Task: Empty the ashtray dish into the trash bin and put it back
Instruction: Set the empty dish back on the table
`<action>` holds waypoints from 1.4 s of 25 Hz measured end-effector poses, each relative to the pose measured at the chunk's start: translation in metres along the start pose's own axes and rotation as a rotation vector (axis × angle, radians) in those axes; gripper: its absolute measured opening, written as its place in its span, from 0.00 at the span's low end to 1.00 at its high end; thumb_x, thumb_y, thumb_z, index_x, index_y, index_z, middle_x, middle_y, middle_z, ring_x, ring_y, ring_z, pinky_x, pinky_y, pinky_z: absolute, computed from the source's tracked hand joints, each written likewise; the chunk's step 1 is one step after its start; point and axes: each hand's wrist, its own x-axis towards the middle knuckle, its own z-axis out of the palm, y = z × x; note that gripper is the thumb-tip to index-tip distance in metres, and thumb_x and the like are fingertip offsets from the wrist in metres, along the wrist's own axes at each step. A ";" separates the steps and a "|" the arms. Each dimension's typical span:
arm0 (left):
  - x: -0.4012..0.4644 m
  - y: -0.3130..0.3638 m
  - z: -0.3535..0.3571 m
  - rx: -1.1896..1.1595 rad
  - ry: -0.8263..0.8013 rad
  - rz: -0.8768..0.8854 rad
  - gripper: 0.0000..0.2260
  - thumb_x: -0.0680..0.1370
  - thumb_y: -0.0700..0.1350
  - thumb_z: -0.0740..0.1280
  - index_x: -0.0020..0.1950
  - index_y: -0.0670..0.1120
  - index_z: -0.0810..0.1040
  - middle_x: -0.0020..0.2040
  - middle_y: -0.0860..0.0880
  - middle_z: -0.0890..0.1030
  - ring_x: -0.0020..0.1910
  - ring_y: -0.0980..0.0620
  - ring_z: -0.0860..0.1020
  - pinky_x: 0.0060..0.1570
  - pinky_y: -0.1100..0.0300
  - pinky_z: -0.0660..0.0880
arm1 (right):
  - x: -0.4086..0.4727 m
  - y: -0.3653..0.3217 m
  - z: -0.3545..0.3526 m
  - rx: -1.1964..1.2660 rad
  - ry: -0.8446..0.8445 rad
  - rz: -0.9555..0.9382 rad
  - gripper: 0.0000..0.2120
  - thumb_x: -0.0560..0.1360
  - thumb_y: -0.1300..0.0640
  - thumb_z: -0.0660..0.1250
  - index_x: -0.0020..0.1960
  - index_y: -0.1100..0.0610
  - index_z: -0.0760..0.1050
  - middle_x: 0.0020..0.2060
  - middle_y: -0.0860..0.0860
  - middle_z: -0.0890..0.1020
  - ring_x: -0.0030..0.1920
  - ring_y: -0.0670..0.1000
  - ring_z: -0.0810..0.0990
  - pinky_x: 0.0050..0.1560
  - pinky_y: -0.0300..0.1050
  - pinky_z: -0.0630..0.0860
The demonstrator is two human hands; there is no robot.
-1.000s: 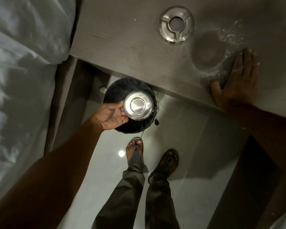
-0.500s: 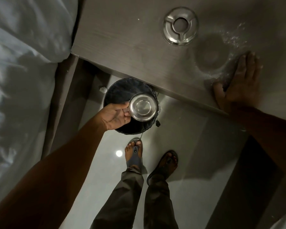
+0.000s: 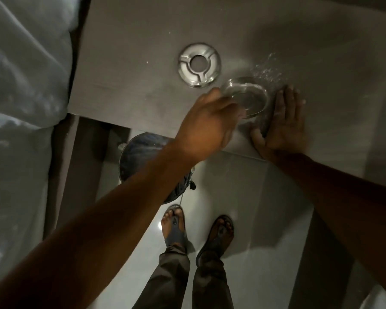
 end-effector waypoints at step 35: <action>0.058 -0.034 0.029 0.152 -0.171 -0.273 0.29 0.62 0.64 0.75 0.58 0.50 0.79 0.73 0.45 0.70 0.72 0.41 0.65 0.64 0.43 0.60 | -0.003 -0.002 -0.002 0.009 -0.108 0.027 0.47 0.73 0.39 0.60 0.80 0.69 0.54 0.80 0.67 0.56 0.81 0.65 0.52 0.81 0.61 0.50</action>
